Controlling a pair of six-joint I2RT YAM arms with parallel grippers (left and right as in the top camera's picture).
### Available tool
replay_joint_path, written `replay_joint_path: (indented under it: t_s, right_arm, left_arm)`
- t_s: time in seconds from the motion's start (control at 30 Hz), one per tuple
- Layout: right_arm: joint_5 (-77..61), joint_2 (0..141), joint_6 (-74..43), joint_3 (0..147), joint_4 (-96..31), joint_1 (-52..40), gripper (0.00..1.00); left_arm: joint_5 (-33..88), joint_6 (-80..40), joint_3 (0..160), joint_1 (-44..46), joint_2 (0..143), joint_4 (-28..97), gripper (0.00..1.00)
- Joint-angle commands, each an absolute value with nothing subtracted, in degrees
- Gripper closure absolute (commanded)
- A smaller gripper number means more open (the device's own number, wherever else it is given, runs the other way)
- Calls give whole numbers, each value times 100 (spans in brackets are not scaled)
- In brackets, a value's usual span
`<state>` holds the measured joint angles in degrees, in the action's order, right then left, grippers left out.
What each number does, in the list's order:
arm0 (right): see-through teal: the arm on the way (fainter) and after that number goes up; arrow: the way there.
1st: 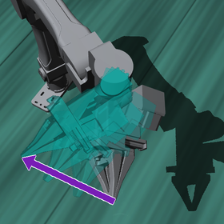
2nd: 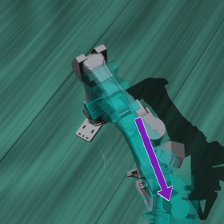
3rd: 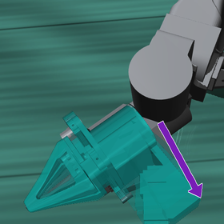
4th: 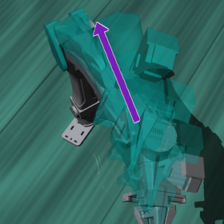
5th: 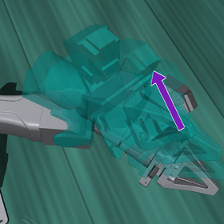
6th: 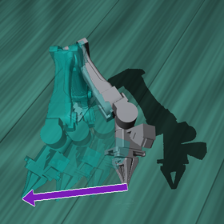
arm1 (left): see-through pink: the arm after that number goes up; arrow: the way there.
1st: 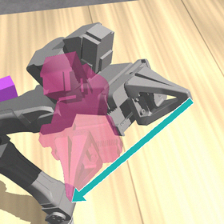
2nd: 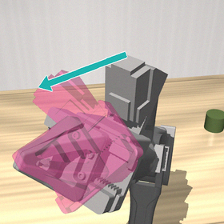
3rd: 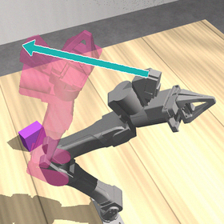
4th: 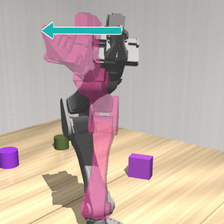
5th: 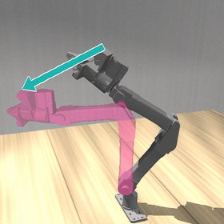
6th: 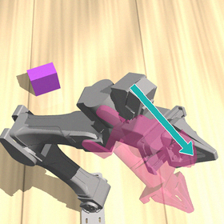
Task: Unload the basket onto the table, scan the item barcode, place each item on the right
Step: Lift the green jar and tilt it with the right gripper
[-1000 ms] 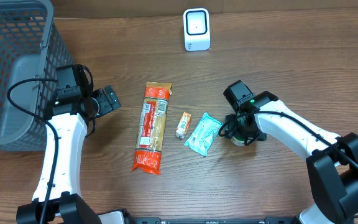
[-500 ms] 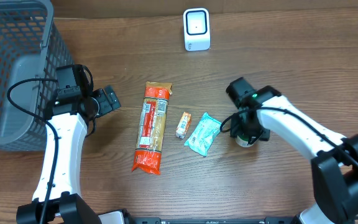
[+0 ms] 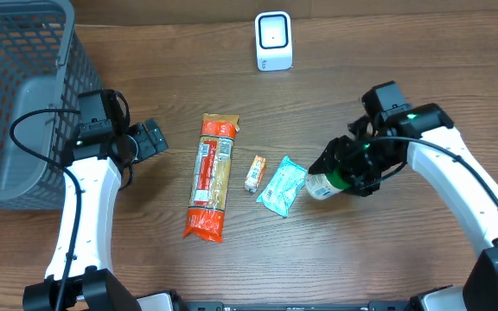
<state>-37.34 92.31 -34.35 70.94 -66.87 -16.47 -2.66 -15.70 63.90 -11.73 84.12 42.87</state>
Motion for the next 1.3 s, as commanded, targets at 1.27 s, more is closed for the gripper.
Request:
replay_joint_path:
  t_s: [1.27]
  right_arm:
    - [-6243, 9144, -4974, 7236, -7054, -1140, 96]
  left_arm:
    - [-316, -1481, 6423, -1164, 8315, 4285, 0]
